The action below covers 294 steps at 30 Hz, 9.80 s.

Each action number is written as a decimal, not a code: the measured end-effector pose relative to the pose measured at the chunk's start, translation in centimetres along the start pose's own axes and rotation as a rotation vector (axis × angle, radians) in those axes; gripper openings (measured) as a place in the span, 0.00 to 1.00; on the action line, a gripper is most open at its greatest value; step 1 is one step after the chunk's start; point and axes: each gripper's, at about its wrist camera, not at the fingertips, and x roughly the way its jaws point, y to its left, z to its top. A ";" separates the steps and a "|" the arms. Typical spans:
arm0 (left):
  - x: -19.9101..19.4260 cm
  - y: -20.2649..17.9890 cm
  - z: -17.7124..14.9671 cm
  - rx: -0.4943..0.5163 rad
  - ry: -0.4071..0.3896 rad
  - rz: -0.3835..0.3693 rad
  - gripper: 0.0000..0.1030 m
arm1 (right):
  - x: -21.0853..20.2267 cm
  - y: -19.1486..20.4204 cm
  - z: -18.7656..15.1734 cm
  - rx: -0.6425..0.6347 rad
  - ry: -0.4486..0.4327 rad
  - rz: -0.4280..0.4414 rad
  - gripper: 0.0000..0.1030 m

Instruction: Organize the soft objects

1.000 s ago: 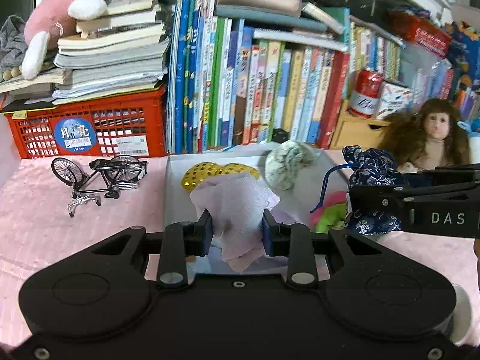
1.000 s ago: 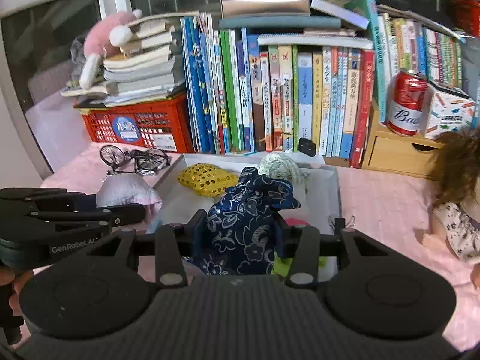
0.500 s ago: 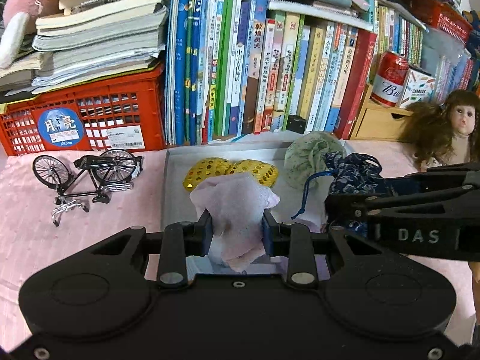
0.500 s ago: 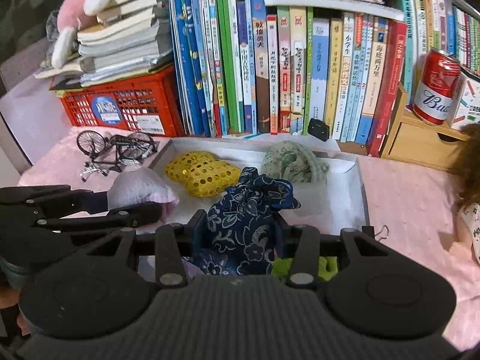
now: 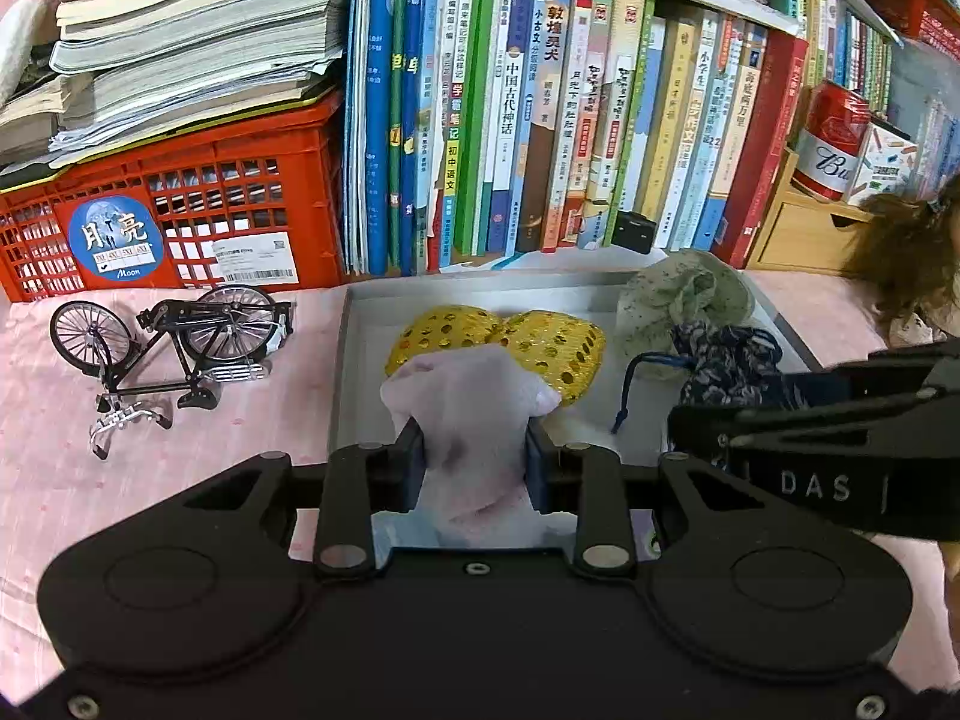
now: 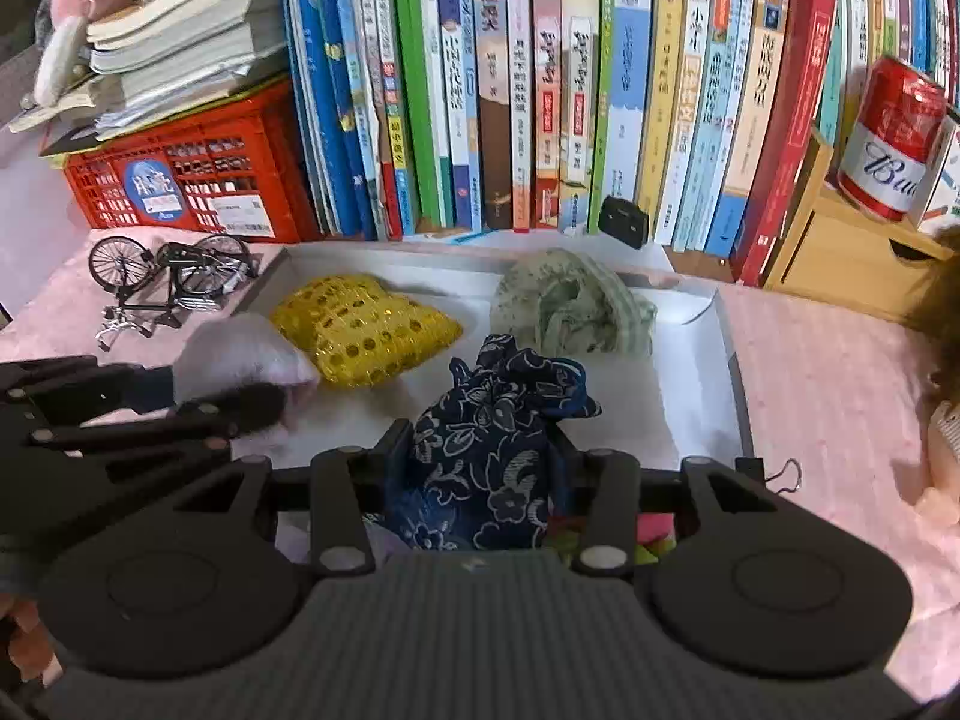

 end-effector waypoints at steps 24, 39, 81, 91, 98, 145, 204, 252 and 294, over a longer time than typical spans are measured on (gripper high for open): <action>1.2 0.3 -0.3 0.001 0.011 0.016 0.40 | 1.1 -0.8 -0.1 0.035 0.014 0.007 0.61; -2.5 -0.8 -0.3 0.004 -0.039 0.031 0.51 | -3.1 -1.0 -0.4 0.023 -0.069 0.039 0.72; -16.1 -2.9 -5.7 0.002 -0.199 0.026 0.86 | -15.9 -0.4 -7.3 -0.076 -0.316 0.003 0.94; -20.8 -4.0 -9.8 0.046 -0.275 0.020 0.91 | -20.0 0.3 -10.9 -0.102 -0.422 0.024 1.00; -23.2 -5.5 -12.8 0.094 -0.303 0.014 0.91 | -22.2 -0.2 -13.6 -0.072 -0.469 0.045 1.00; -26.2 -6.0 -27.5 -0.065 -0.307 0.071 0.94 | -25.4 0.2 -28.7 0.057 -0.652 -0.047 1.00; -21.0 -5.6 -30.6 -0.086 -0.164 0.172 1.00 | -17.0 1.2 -32.4 0.043 -0.329 -0.149 1.00; -21.0 -5.7 -30.6 -0.085 -0.165 0.172 1.00 | -17.0 1.3 -32.2 0.040 -0.317 -0.150 1.00; -21.0 -5.7 -30.6 -0.085 -0.165 0.172 1.00 | -17.0 1.3 -32.2 0.040 -0.317 -0.150 1.00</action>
